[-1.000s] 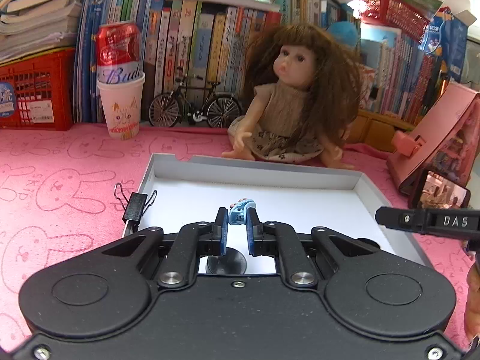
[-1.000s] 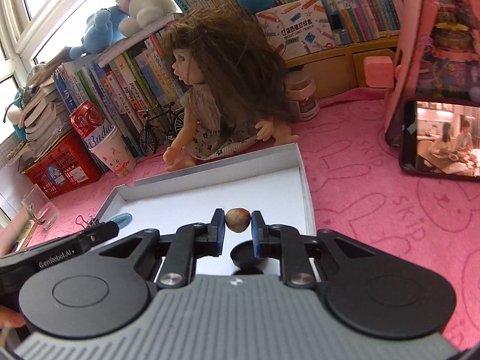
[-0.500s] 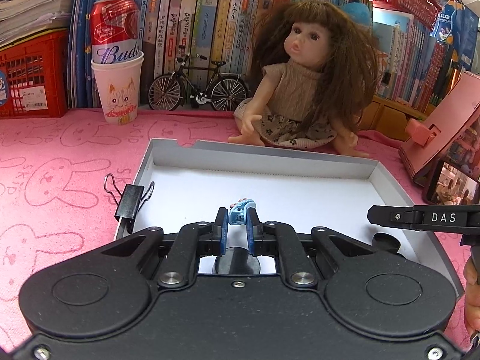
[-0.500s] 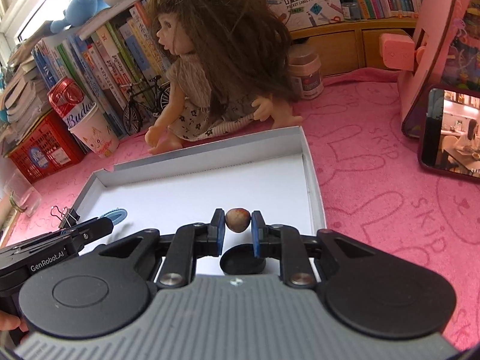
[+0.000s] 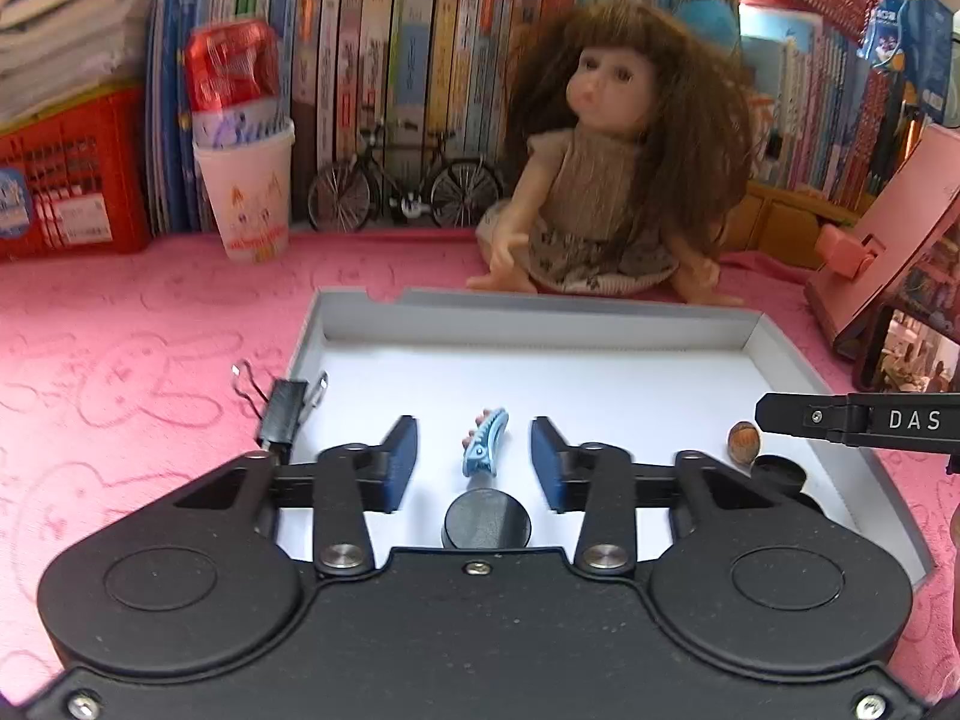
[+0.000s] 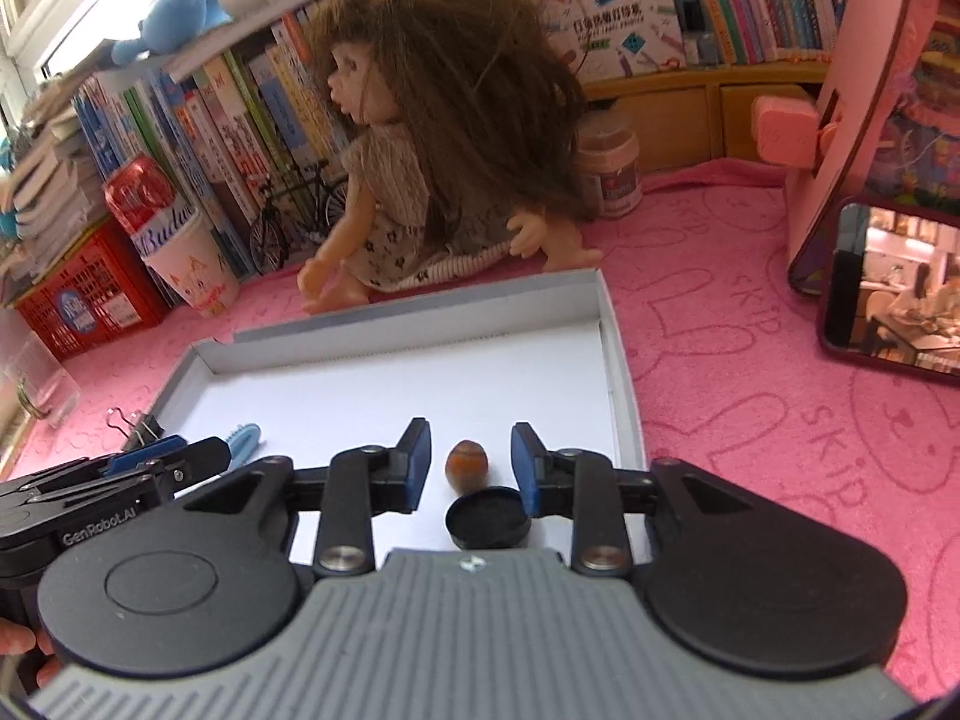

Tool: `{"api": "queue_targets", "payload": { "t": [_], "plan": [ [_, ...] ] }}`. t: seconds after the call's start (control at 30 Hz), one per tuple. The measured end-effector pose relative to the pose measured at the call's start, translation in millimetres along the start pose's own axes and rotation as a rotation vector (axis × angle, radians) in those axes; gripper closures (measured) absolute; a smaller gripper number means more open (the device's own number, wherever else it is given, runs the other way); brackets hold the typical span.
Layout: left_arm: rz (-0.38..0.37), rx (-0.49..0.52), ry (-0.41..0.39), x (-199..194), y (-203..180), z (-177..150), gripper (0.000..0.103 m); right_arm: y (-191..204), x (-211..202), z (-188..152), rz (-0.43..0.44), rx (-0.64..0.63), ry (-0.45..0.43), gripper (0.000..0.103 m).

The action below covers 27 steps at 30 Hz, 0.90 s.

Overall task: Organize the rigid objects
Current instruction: 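Open left gripper releasing the blue clip while right gripper releases the brown nut, then withdraw both open grippers from the tray toward the remaining items on the table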

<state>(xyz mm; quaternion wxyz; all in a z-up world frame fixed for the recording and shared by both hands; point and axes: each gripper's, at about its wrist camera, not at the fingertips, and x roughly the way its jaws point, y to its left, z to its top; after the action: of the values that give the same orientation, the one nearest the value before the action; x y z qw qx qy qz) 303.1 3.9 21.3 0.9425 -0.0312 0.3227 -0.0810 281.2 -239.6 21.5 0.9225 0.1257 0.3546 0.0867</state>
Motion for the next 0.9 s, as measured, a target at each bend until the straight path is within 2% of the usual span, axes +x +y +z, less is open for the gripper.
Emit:
{"api": "queue_targets", "payload": {
  "t": [0.17, 0.37, 0.5, 0.67, 0.9],
  "plan": [
    [-0.001, 0.007, -0.034, -28.2, -2.3, -2.3, 0.04, 3.7, -24.2, -8.0, 0.017, -0.022, -0.039, 0.042],
    [-0.025, 0.018, -0.075, -70.7, -5.3, -15.9, 0.025, 16.2, -52.8, -29.9, 0.025, -0.109, -0.086, 0.028],
    [-0.038, 0.054, -0.099, -97.8, -10.4, -31.4, 0.023, 22.6, -71.6, -46.3, 0.046, -0.154, -0.119, 0.021],
    [-0.001, 0.104, -0.133, -125.1, -19.4, -54.7, 0.022, 27.3, -93.8, -65.5, 0.049, -0.189, -0.163, 0.016],
    [-0.01, 0.102, -0.132, -147.8, -21.5, -75.4, 0.021, 33.2, -117.6, -90.9, 0.044, -0.238, -0.197, 0.013]
  ]
}}
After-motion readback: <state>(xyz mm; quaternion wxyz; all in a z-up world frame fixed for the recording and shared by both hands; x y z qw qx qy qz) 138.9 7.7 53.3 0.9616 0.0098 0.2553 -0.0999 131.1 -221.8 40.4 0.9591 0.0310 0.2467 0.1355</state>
